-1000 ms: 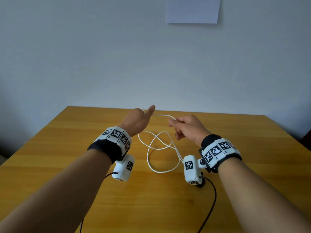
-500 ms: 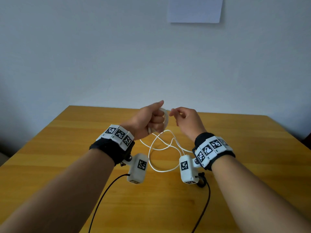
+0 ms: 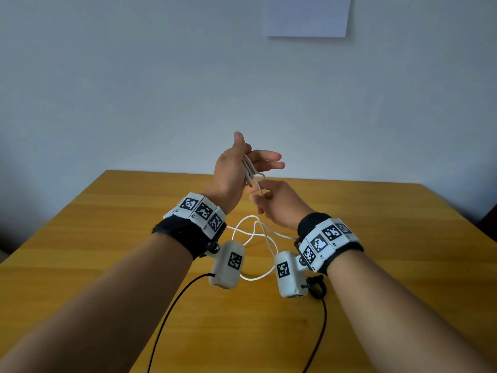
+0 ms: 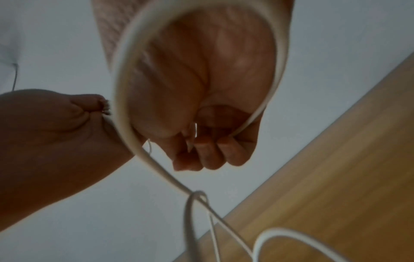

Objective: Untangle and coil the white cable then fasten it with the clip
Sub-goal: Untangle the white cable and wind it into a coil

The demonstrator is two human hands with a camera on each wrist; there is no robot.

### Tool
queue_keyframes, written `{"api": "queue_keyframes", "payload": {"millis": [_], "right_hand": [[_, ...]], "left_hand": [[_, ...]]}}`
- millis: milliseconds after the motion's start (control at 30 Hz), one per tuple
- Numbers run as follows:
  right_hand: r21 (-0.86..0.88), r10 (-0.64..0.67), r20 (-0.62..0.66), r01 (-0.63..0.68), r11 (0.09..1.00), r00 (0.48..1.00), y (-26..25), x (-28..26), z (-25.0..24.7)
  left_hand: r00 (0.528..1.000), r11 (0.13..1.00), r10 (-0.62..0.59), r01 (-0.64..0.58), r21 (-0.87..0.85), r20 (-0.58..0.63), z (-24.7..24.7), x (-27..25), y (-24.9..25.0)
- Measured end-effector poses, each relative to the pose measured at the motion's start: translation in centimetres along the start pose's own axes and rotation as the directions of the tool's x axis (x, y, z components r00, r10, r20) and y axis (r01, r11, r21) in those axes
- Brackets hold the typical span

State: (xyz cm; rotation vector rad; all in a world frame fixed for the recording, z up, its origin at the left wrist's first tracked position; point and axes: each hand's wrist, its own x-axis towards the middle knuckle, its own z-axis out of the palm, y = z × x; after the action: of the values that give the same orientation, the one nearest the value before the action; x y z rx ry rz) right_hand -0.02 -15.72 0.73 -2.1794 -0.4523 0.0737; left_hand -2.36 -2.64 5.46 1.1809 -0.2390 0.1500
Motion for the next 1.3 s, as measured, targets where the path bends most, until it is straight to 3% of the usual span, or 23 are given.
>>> {"api": "queue_keyframes", "payload": {"millis": [133, 333, 467, 700, 933, 1133, 1300], "right_hand": [[-0.024, 0.055, 0.08, -0.053, 0.998, 0.995, -0.2, -0.4, 0.0], [0.114, 0.113, 0.057, -0.119, 0.986, 0.992, -0.3, -0.6, -0.5], [0.121, 0.104, 0.009, -0.104, 0.987, 0.995, -0.9, -0.7, -1.0], [0.256, 0.05, 0.057, -0.063, 0.965, 0.997, -1.9, -1.1, -0.9], [0.301, 0.038, 0.118, -0.072, 0.951, 0.992, -2.4, -1.5, -0.6], [0.37, 0.078, 0.062, -0.096, 0.924, 0.995, -2.1, -1.4, -0.8], [0.572, 0.143, 0.123, -0.188, 0.798, 0.982, -2.4, -1.4, -1.0]], "left_hand": [[0.988, 0.939, 0.155, -0.155, 0.306, 0.025, -0.1, 0.1, 0.2], [0.973, 0.697, 0.208, -0.221, 0.682, 0.102, -1.7, 1.0, -0.9], [0.974, 0.462, 0.169, -0.212, 0.861, 0.149, -2.6, 1.1, -1.4], [0.986, 0.102, 0.041, -0.163, 0.981, 0.159, -3.2, 0.9, -1.6], [0.982, 0.071, 0.005, -0.187, 0.98, 0.187, -4.5, 1.1, -2.2], [0.98, 0.096, 0.025, -0.199, 0.975, 0.198, -5.1, 1.2, -2.1], [0.984, 0.129, 0.031, -0.177, 0.976, 0.174, -5.1, 1.3, -1.5]]}}
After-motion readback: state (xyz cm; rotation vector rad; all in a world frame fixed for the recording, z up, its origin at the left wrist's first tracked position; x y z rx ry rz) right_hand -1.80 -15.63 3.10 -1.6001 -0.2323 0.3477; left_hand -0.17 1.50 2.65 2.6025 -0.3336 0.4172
